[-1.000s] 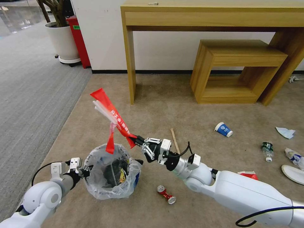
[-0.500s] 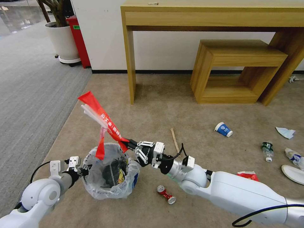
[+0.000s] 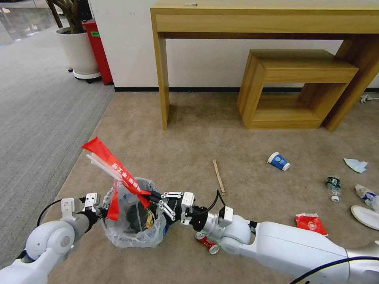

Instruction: Pick up the trash bin and place the garbage on the floor into it.

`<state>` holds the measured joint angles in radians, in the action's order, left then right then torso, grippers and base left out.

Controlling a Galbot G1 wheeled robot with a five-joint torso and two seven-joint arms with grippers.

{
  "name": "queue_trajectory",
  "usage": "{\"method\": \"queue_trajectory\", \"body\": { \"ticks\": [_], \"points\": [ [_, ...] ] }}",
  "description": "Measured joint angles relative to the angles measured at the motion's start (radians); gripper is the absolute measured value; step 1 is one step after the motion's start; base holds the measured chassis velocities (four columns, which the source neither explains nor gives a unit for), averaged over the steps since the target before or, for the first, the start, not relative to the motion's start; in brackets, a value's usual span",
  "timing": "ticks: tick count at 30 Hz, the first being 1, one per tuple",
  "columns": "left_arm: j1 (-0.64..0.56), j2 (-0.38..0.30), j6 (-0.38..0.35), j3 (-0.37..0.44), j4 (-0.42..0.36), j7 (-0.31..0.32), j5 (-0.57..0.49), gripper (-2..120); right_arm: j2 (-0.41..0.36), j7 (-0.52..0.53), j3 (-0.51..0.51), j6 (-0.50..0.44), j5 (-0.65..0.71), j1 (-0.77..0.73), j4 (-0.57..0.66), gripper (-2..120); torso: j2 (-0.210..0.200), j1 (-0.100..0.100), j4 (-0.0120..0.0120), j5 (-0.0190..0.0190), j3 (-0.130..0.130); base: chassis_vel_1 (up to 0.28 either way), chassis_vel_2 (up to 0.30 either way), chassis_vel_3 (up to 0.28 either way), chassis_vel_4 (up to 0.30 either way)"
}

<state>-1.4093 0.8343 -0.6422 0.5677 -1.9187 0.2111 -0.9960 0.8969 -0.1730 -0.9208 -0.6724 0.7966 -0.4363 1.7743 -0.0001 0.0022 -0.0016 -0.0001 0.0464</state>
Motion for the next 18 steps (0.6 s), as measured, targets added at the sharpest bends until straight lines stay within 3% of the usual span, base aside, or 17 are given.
{"method": "queue_trajectory", "body": {
  "ticks": [18],
  "points": [
    [0.002,-0.001,0.001,0.002,-0.017,0.005,-0.009,0,0.02,0.001,-0.033,-0.004,-0.021,-0.006,-0.051,0,0.0,0.0,-0.0001,0.0001,0.0,0.0,0.0,0.0,0.0]
  ]
}}
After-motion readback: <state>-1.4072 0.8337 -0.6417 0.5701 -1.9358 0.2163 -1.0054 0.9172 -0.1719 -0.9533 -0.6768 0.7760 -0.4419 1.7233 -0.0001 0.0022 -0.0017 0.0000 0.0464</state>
